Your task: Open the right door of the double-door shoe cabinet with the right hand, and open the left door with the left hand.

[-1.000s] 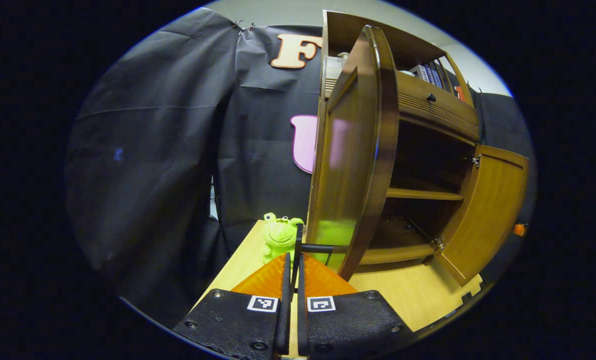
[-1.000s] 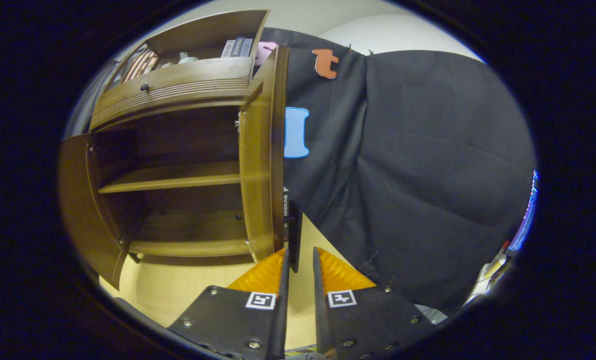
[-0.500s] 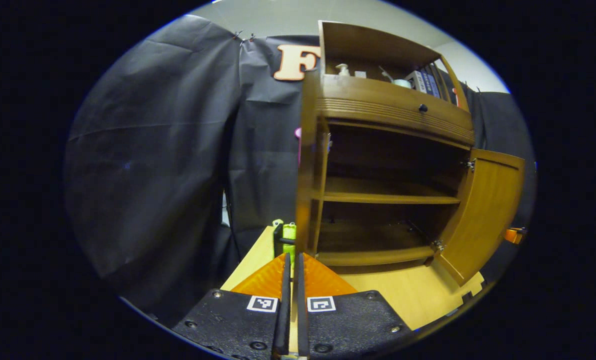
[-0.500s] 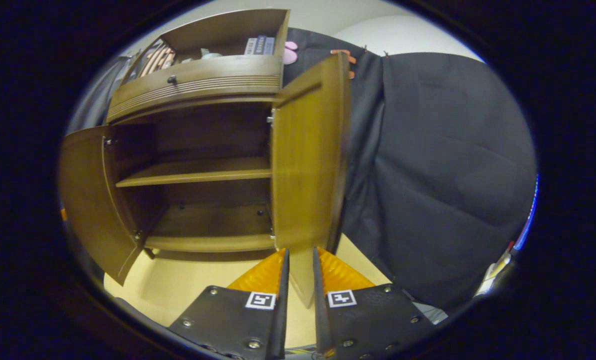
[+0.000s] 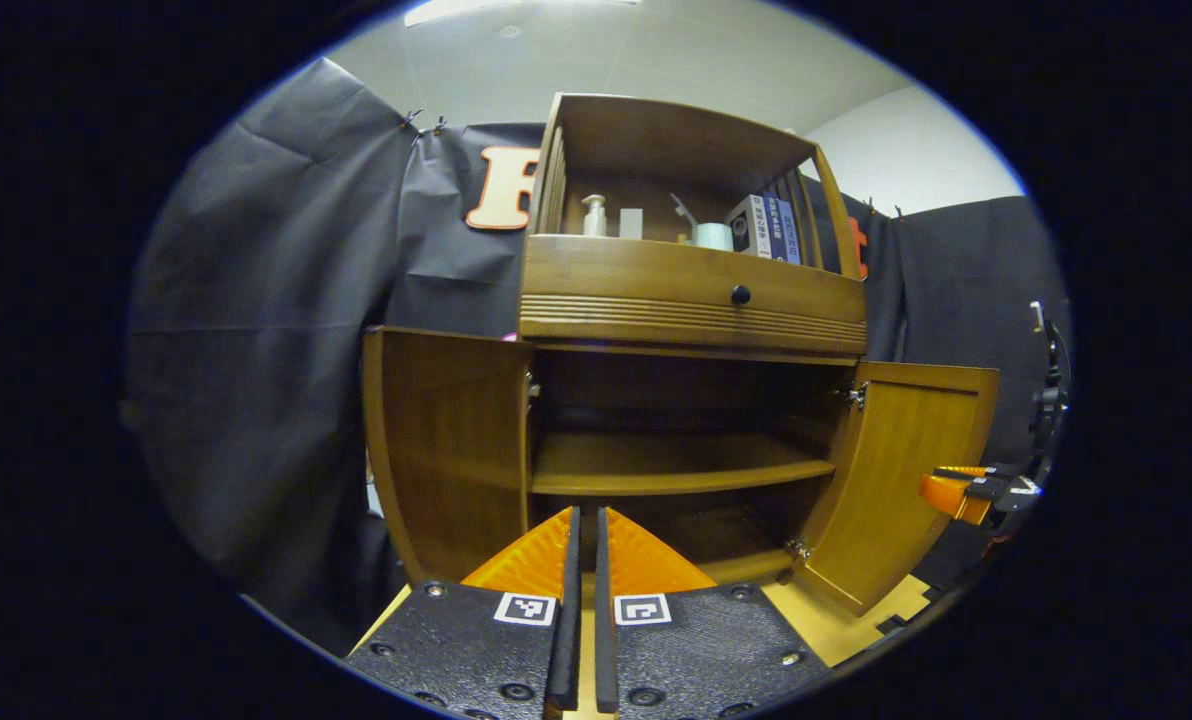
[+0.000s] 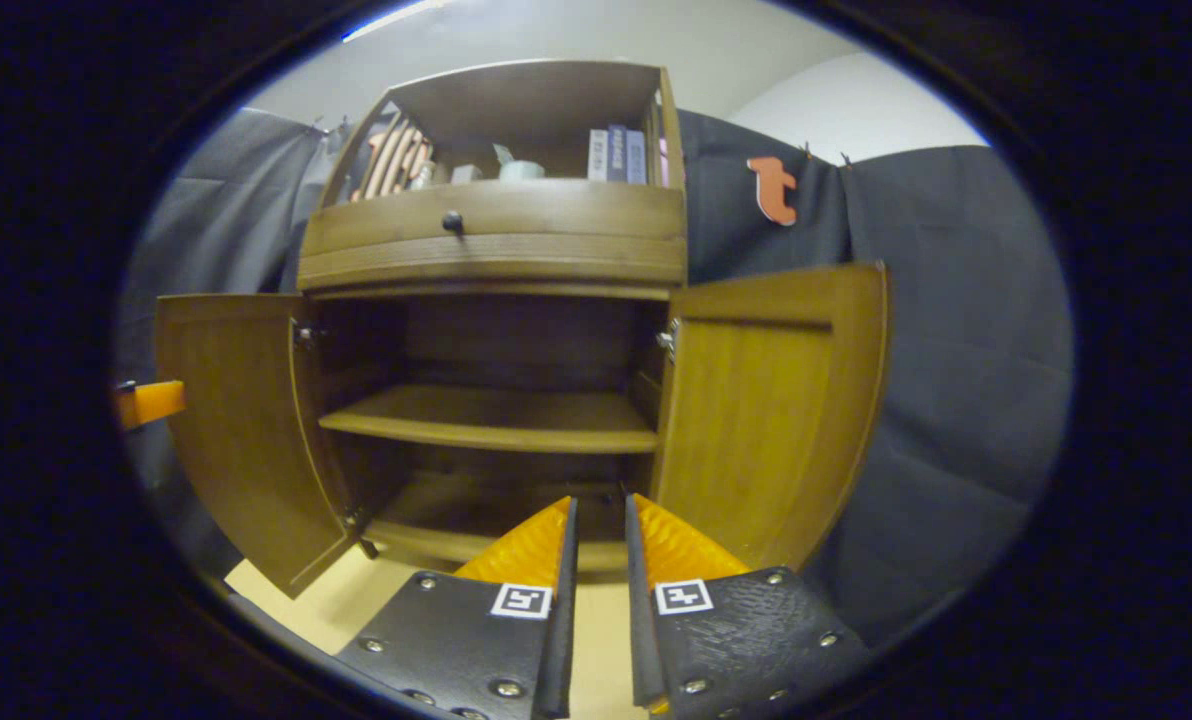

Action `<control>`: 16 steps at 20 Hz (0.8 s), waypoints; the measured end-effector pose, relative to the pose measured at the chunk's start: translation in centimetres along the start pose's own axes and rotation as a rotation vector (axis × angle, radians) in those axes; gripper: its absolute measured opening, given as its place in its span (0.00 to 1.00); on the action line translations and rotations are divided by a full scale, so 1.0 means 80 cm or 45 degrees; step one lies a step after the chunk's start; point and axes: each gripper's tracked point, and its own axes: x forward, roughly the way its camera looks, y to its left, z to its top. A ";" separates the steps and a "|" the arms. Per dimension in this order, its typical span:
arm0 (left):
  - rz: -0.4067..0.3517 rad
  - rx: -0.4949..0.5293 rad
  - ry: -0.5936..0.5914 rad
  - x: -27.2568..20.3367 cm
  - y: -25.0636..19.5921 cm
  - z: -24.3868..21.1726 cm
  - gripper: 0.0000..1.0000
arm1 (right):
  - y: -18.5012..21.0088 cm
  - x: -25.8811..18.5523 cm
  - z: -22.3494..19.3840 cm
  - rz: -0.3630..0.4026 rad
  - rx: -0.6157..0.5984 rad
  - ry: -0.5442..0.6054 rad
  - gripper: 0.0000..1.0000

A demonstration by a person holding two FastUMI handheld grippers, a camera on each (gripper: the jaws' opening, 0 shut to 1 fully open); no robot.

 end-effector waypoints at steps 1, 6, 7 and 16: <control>-0.016 0.001 -0.015 0.007 -0.010 0.007 0.00 | 0.009 0.004 0.011 0.026 0.001 -0.029 0.23; -0.107 -0.008 -0.068 0.040 -0.063 0.034 0.07 | 0.039 0.010 0.055 0.093 -0.030 -0.127 0.23; -0.120 -0.014 -0.071 0.045 -0.071 0.039 0.07 | 0.043 0.010 0.062 0.097 -0.025 -0.138 0.23; -0.131 -0.025 -0.086 0.078 -0.114 0.066 0.08 | 0.060 0.022 0.097 0.111 0.031 -0.170 0.24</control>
